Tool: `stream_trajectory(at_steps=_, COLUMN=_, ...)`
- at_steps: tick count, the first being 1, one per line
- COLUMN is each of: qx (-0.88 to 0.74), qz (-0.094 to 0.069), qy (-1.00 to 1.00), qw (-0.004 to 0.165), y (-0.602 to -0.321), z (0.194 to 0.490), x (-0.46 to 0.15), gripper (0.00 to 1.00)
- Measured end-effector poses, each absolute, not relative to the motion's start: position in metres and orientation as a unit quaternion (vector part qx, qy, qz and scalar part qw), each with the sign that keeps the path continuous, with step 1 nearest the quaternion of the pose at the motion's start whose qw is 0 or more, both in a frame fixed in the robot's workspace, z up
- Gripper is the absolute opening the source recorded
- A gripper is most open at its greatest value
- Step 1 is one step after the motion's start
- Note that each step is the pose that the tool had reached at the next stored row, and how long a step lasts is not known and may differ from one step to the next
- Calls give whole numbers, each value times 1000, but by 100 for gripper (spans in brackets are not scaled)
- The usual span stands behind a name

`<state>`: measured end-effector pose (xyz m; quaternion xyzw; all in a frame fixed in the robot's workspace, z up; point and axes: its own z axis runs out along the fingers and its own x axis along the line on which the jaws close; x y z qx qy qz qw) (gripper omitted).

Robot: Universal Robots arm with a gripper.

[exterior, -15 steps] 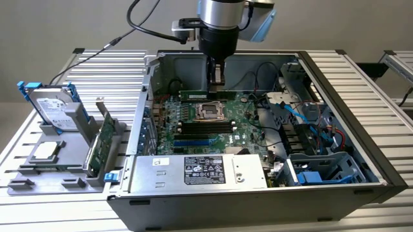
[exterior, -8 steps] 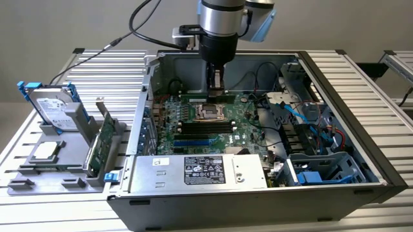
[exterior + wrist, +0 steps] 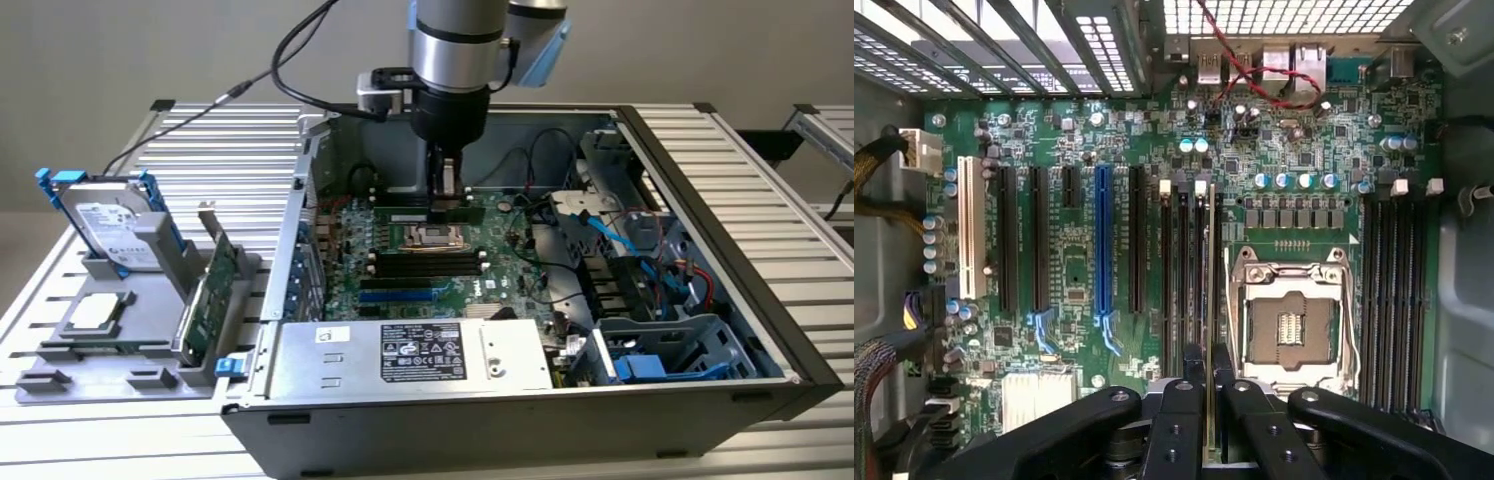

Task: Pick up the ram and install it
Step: 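Insert the ram into the slot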

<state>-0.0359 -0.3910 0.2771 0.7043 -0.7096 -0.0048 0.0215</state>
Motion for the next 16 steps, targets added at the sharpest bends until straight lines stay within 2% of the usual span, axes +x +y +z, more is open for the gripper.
stream_trajectory(at_steps=16, qx=704, qz=-5, qy=-710, qw=22, y=-402, z=248, x=-36, gripper=14)
